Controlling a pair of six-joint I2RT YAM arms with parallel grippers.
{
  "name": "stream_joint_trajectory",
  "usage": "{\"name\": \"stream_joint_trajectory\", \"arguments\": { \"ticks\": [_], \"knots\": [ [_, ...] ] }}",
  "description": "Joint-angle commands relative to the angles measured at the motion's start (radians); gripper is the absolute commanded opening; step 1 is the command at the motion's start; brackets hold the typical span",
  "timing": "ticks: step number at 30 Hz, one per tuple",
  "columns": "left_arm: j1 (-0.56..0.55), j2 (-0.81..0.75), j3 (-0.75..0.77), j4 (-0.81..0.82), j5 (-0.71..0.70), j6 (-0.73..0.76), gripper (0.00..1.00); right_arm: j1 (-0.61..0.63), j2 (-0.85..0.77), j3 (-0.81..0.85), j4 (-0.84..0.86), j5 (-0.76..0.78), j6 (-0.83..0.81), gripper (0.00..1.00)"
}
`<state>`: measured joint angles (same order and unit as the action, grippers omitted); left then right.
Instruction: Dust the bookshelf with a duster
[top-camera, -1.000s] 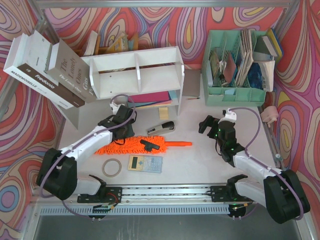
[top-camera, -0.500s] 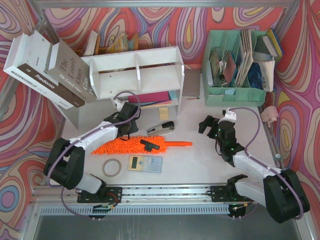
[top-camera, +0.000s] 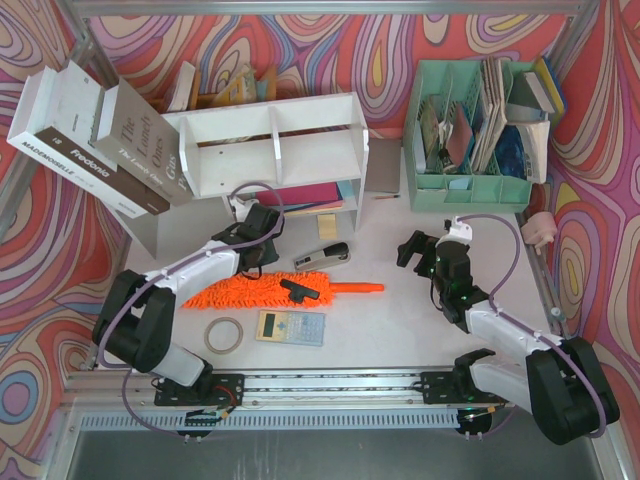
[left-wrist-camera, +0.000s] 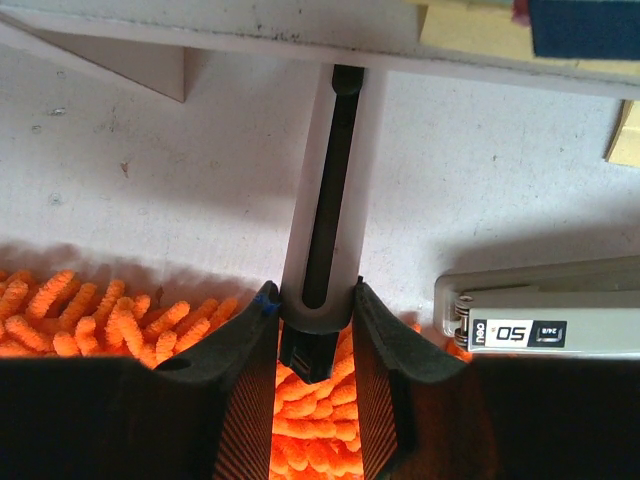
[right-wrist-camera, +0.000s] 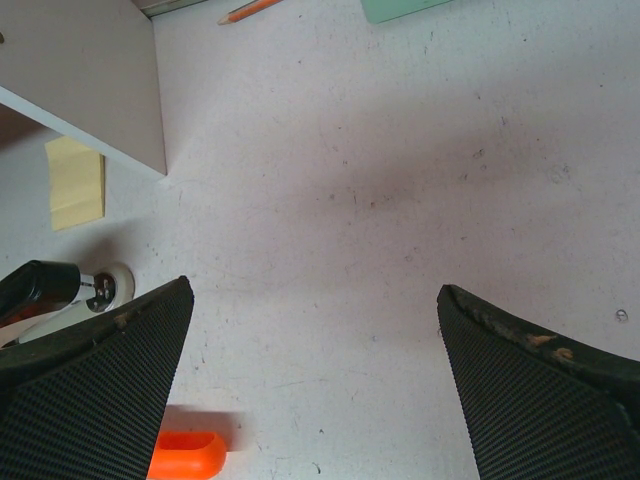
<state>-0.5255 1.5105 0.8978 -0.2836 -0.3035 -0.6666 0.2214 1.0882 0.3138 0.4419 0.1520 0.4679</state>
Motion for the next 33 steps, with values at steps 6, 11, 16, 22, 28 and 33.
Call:
{"name": "stream_joint_trajectory", "arguments": {
  "ticks": [6,11,16,22,28,33],
  "knots": [
    [-0.012,-0.038,0.017,0.004,0.034,0.012,0.57,-0.005,-0.018,0.022,0.011,-0.039,-0.025,0.95],
    [-0.096,-0.107,0.079,-0.136,-0.028,0.020,0.73,0.041,-0.039,0.024,0.028,-0.147,-0.083,0.99],
    [-0.133,-0.355,-0.099,-0.090,-0.073,-0.017,0.80,0.179,-0.056,0.060,0.016,-0.153,-0.167,0.99],
    [-0.136,-0.724,-0.343,-0.097,-0.165,-0.078,0.90,0.353,-0.056,0.040,0.150,-0.153,-0.310,0.99],
    [-0.136,-0.915,-0.467,-0.184,-0.230,-0.145,0.98,0.491,0.080,0.202,-0.005,-0.185,-0.443,0.99],
    [-0.119,-0.884,-0.453,-0.180,-0.204,-0.113,0.98,0.603,0.242,0.352,-0.103,-0.170,-0.518,0.99]
  ]
}}
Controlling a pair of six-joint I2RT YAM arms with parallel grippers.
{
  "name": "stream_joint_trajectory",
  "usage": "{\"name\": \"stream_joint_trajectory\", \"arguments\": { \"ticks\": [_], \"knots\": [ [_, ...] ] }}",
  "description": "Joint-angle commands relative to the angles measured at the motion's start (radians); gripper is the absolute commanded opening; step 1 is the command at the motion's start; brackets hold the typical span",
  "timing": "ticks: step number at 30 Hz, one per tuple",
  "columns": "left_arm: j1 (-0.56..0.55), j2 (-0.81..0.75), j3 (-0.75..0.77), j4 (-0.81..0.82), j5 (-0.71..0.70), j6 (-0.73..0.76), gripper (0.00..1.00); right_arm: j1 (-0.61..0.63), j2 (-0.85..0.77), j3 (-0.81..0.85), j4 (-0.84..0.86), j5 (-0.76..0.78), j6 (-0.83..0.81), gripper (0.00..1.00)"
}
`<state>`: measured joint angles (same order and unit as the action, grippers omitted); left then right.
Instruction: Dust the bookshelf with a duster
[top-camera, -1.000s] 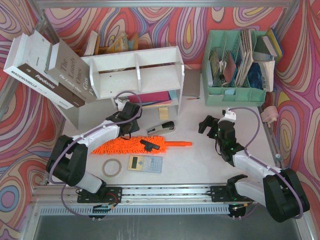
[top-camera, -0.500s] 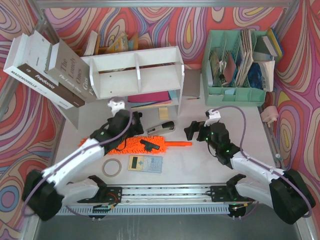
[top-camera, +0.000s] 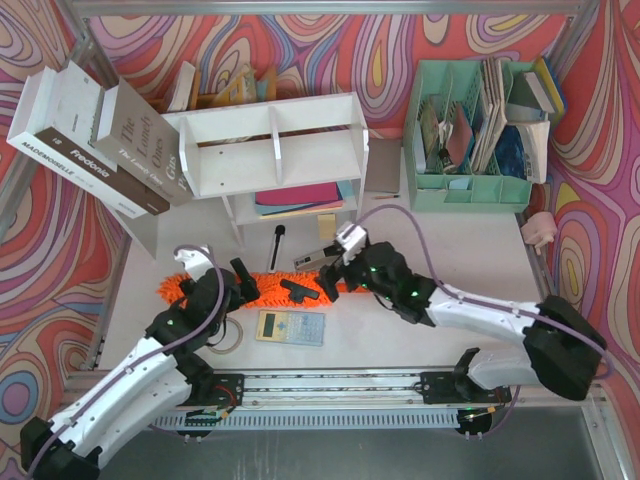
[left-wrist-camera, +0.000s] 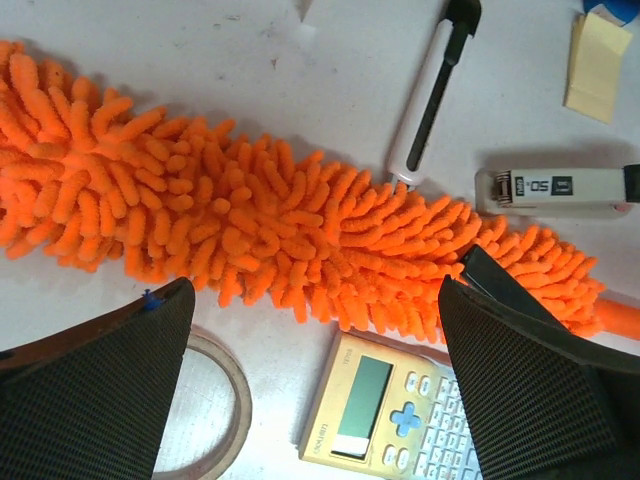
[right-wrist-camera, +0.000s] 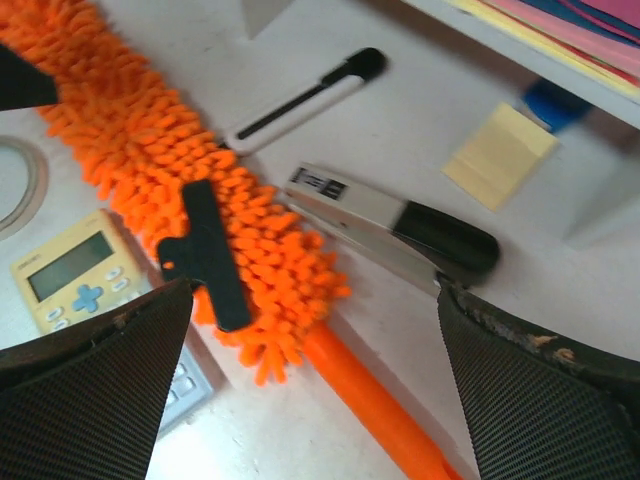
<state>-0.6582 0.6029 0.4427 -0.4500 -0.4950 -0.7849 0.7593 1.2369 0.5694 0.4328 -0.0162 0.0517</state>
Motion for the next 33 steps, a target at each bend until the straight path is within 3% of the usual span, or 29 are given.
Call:
{"name": "stream_joint_trajectory", "arguments": {
  "ticks": [1,13,25,33],
  "knots": [
    [0.020,0.038,0.011,-0.009,-0.004,0.023,0.98,0.085,0.121,0.120,-0.103,0.006,-0.114,0.99],
    [0.200,0.131,0.031,0.133,0.113,0.164,0.98,0.183,0.376,0.357,-0.247,0.010,-0.191,0.91],
    [0.205,0.085,-0.081,0.351,0.294,0.304,0.98,0.214,0.505,0.492,-0.362,0.020,-0.209,0.72],
    [0.207,0.058,-0.104,0.378,0.299,0.306,0.99,0.217,0.556,0.532,-0.426,0.026,-0.196,0.65]
  ]
}}
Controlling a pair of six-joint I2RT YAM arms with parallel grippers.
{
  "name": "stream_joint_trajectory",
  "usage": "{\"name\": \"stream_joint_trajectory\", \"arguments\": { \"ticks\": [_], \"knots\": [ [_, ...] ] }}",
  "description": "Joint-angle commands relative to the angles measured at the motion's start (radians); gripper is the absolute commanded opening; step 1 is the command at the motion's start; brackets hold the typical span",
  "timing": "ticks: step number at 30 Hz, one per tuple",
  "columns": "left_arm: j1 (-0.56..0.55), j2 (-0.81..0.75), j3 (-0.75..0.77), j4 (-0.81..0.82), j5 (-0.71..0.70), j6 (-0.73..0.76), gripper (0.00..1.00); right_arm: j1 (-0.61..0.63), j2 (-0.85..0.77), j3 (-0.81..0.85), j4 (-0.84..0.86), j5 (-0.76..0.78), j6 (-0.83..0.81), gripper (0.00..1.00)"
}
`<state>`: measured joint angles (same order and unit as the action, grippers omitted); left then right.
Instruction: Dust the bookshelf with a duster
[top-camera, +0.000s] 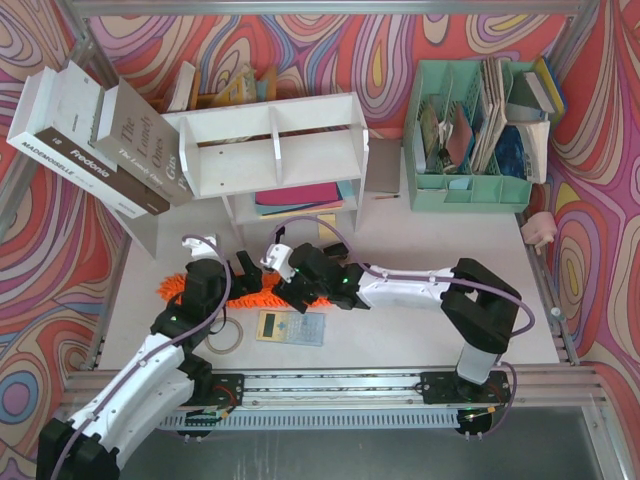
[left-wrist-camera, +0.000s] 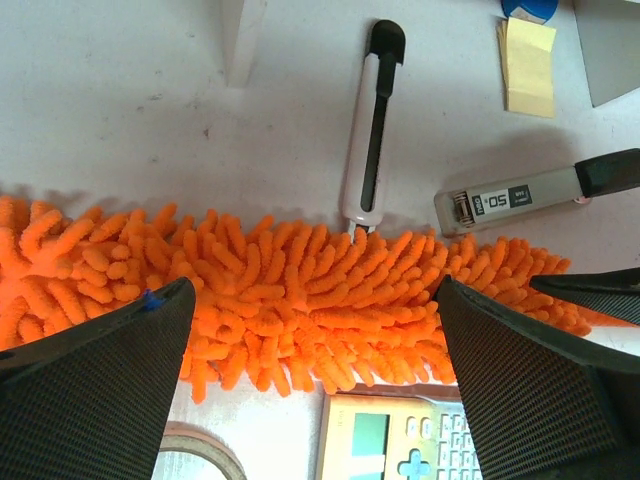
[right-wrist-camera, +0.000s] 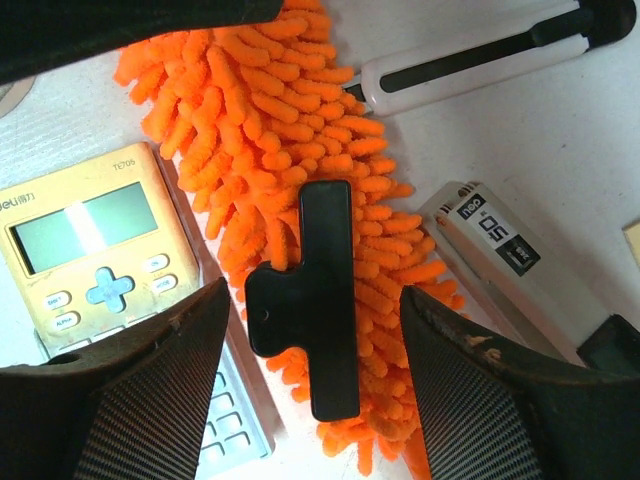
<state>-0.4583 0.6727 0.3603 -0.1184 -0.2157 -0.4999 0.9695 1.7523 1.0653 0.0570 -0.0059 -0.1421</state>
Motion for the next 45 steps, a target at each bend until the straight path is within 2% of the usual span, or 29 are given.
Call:
{"name": "stream_joint_trajectory", "arguments": {
  "ticks": [1,9,23,31,33,36,40,45],
  "knots": [
    [0.007,-0.009,-0.021,0.049,0.018,0.020,0.99,0.006,0.046,0.041,-0.055,0.014,-0.004,0.64],
    [0.007,0.021,-0.013,0.048,0.015,0.018,0.99,0.013,0.078,0.071,-0.081,0.016,-0.001,0.60],
    [0.007,-0.013,-0.013,0.020,-0.007,0.011,0.98,0.020,0.099,0.102,-0.129,0.033,0.006,0.49],
    [0.007,-0.066,0.041,-0.114,-0.095,-0.188,0.98,0.020,0.094,0.143,-0.163,0.028,0.026,0.42],
    [0.007,-0.045,0.083,-0.132,-0.102,-0.205,0.98,0.020,0.086,0.157,-0.168,0.015,0.034,0.42],
    [0.006,0.034,0.198,-0.241,-0.133,-0.240,0.99,0.020,0.073,0.162,-0.170,-0.019,0.050,0.41],
    [0.007,0.125,0.286,-0.322,-0.068,-0.263,0.98,0.020,0.039,0.156,-0.191,-0.008,0.081,0.40],
    [0.006,0.167,0.285,-0.332,0.053,-0.308,0.98,0.021,-0.037,0.096,-0.168,-0.064,0.110,0.40]
  ]
}}
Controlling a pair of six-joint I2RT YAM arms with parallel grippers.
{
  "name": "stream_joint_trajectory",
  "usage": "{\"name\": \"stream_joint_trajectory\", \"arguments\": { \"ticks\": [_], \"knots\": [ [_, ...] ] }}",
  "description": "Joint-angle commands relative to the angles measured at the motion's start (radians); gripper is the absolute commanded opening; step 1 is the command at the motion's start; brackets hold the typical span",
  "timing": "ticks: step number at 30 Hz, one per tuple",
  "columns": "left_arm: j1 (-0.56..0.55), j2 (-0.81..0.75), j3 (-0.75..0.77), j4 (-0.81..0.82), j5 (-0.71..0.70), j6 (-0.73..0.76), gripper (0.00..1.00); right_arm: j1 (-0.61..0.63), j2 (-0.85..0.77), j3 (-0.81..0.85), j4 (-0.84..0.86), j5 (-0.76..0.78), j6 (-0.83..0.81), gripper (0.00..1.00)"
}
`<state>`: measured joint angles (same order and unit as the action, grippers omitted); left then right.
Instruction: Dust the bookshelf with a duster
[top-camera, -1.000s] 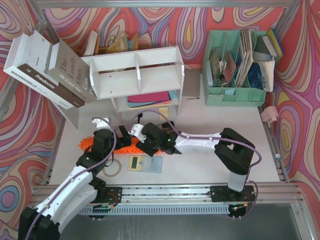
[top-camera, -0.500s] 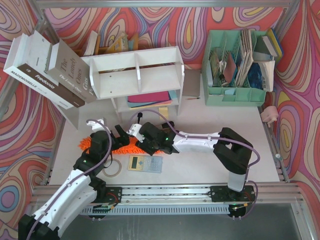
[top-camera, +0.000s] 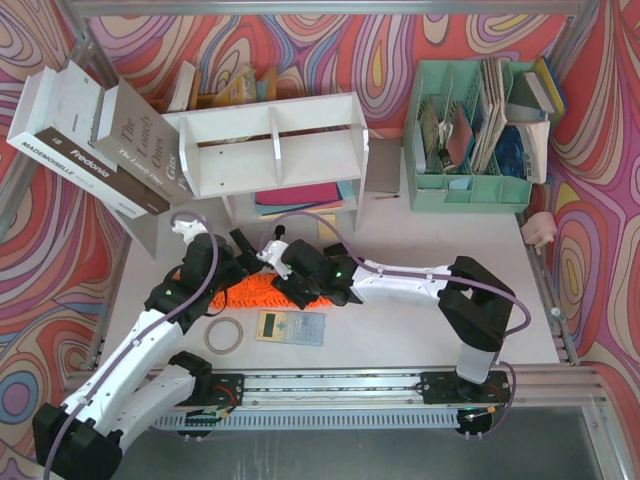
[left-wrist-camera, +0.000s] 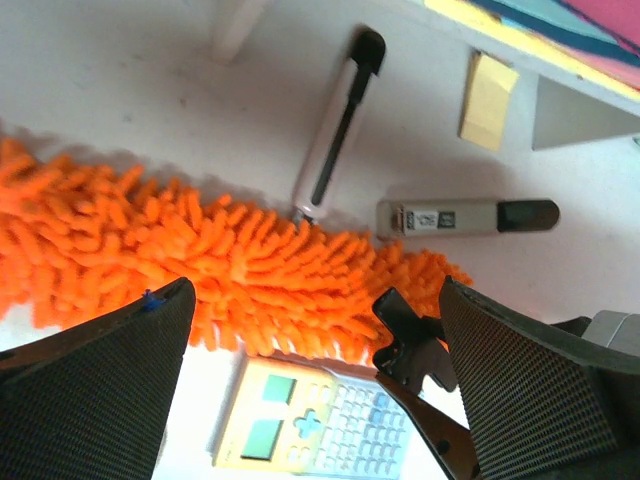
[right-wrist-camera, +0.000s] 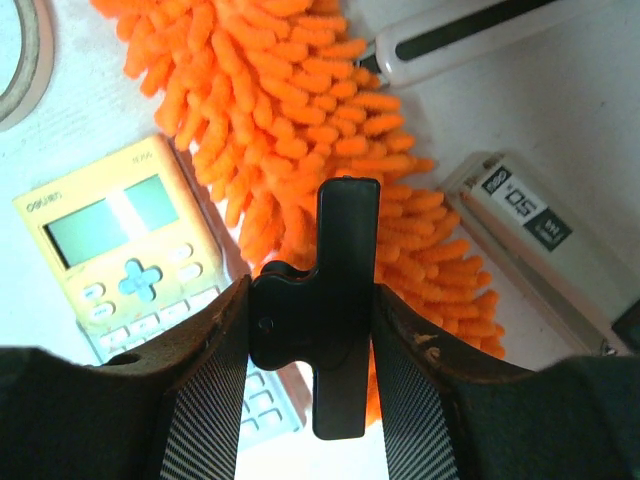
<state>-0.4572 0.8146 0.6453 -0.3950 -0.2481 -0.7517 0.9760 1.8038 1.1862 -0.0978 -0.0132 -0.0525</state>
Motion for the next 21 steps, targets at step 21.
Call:
{"name": "stream_joint_trajectory", "arguments": {
  "ticks": [21],
  "knots": [
    [0.006,0.189,0.109,0.168,0.088,0.032,0.98,-0.031,-0.265,-0.253,0.138,0.352,0.283,0.32]
  ]
}}
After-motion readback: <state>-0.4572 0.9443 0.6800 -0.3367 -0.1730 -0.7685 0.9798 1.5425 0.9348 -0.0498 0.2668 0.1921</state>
